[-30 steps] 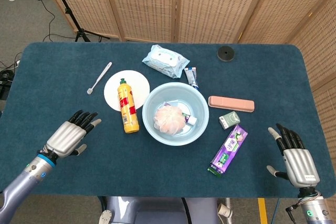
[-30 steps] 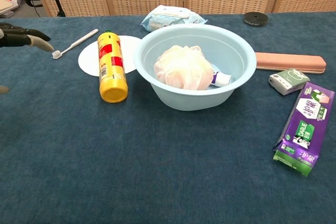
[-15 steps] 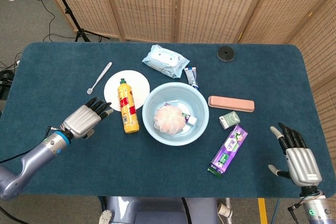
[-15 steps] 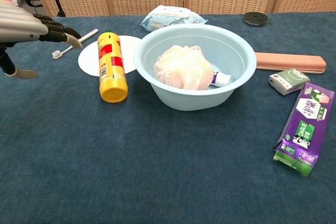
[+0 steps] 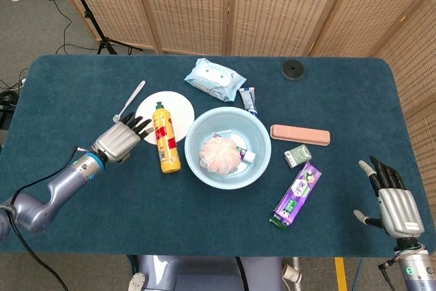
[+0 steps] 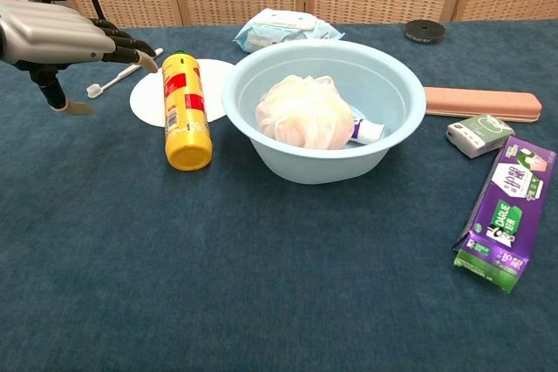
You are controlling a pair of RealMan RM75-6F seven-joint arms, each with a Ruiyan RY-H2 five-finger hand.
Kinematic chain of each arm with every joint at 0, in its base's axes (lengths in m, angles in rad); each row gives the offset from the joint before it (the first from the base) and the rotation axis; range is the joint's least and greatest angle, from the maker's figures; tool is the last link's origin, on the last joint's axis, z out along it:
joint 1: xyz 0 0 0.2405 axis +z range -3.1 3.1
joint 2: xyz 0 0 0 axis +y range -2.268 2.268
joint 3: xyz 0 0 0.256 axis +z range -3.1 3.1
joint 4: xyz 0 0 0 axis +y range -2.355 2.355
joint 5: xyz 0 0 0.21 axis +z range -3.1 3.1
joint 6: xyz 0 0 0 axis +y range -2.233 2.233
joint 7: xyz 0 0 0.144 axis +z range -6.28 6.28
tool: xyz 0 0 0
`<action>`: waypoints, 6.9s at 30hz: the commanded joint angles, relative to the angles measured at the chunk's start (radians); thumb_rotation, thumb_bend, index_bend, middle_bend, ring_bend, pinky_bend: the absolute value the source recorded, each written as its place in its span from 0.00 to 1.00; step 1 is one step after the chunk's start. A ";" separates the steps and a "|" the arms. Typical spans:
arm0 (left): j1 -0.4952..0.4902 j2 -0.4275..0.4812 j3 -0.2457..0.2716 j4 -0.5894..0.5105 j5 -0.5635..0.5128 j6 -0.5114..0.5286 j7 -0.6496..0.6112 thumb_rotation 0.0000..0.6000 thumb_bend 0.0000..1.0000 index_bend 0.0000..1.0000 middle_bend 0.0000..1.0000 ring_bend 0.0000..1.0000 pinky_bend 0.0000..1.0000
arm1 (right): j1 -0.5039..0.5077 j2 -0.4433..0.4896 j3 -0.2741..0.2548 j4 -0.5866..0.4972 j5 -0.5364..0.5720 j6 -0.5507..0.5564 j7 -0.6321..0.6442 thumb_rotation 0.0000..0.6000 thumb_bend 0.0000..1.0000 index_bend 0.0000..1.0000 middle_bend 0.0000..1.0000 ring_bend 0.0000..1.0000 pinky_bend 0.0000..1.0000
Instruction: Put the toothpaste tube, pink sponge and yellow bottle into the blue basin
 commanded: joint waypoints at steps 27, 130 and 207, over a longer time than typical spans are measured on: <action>-0.143 -0.269 0.028 0.325 0.059 -0.023 -0.135 0.93 0.31 0.00 0.00 0.00 0.00 | -0.018 -0.001 0.066 0.036 0.071 -0.052 0.006 1.00 0.13 0.08 0.00 0.00 0.06; -0.128 -0.402 -0.110 -0.022 0.052 0.410 0.394 1.00 0.37 0.80 0.39 0.44 0.42 | -0.095 0.111 0.059 -0.015 -0.100 0.047 0.230 1.00 0.13 0.08 0.00 0.00 0.06; 0.601 0.059 0.198 -0.370 0.136 0.884 -0.108 1.00 0.16 0.00 0.00 0.00 0.00 | -0.078 0.053 0.046 -0.027 -0.093 -0.003 -0.020 1.00 0.13 0.08 0.00 0.00 0.02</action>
